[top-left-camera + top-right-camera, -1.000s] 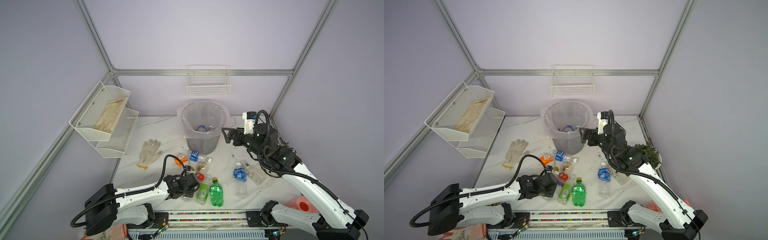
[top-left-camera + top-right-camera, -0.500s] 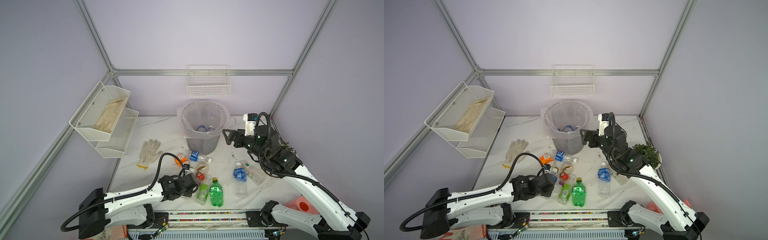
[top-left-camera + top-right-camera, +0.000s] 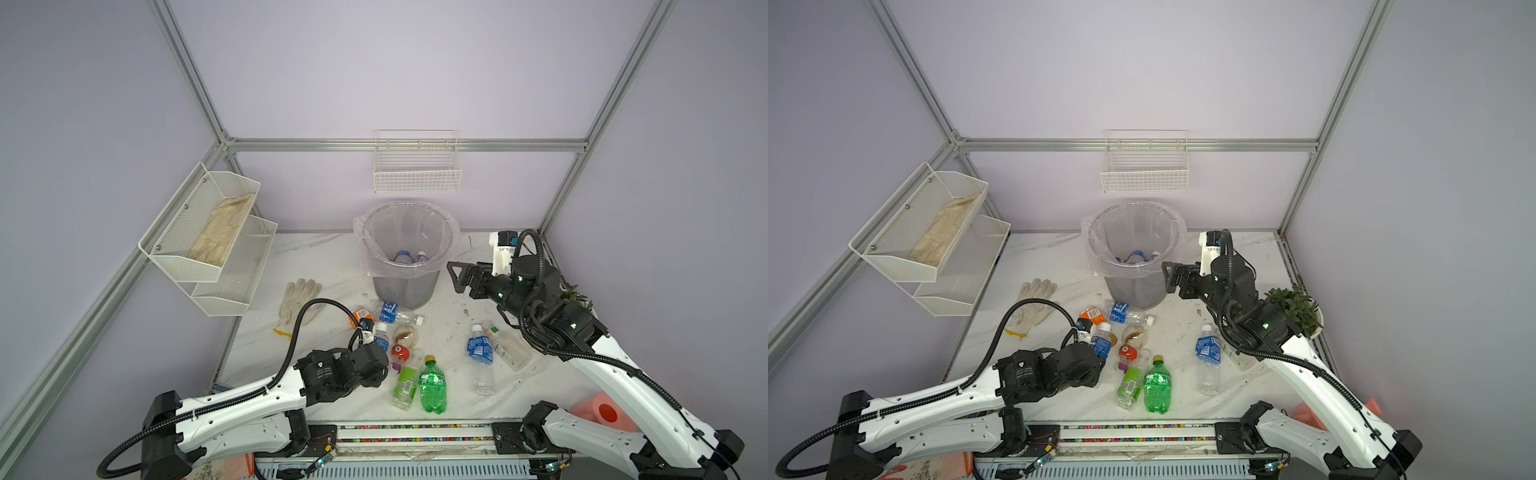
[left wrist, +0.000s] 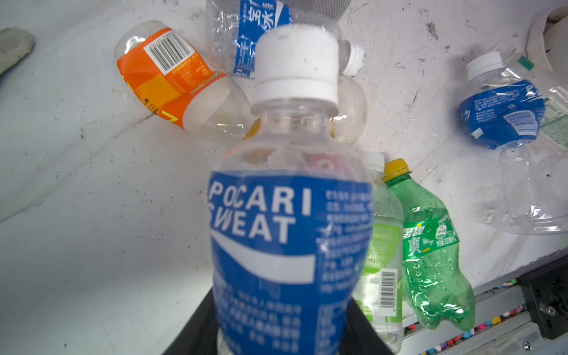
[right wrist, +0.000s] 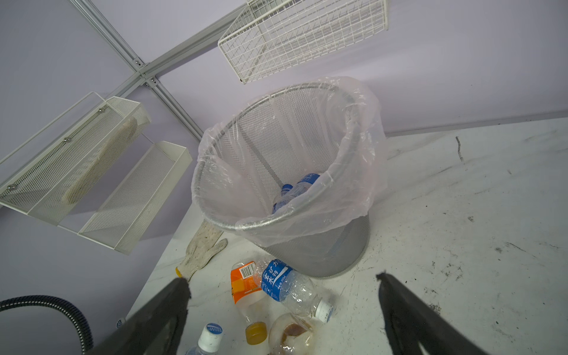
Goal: Throw the plastic bottles in the bin
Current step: 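Close the left gripper around the Pocari Sweat bottle, then lift the Pocari Sweat bottle with the left gripper over the bin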
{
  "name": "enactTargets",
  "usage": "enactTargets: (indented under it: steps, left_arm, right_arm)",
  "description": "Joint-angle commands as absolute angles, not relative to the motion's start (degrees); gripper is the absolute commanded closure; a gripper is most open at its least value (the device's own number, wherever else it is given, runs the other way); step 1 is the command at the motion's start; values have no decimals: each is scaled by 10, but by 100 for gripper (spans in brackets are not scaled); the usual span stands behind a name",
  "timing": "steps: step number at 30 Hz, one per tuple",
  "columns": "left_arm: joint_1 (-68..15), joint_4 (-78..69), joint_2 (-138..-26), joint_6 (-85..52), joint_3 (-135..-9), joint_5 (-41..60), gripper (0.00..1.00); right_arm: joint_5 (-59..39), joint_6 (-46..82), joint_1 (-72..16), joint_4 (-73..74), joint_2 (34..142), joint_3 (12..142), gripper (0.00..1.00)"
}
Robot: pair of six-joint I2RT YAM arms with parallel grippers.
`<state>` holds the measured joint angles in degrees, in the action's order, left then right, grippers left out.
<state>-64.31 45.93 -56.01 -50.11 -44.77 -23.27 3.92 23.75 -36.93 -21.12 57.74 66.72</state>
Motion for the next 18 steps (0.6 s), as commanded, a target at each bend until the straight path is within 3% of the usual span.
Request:
enactTargets:
  steps: [1, 18]
  left_arm:
    - [-646, 463, -544, -472, -516, -269, 58]
    - [-646, 463, -532, -379, -627, -357, 60]
  right_arm:
    - [48, 247, -367, -200, 566, 658, 3]
    - [46, 264, -367, -200, 550, 629, 3]
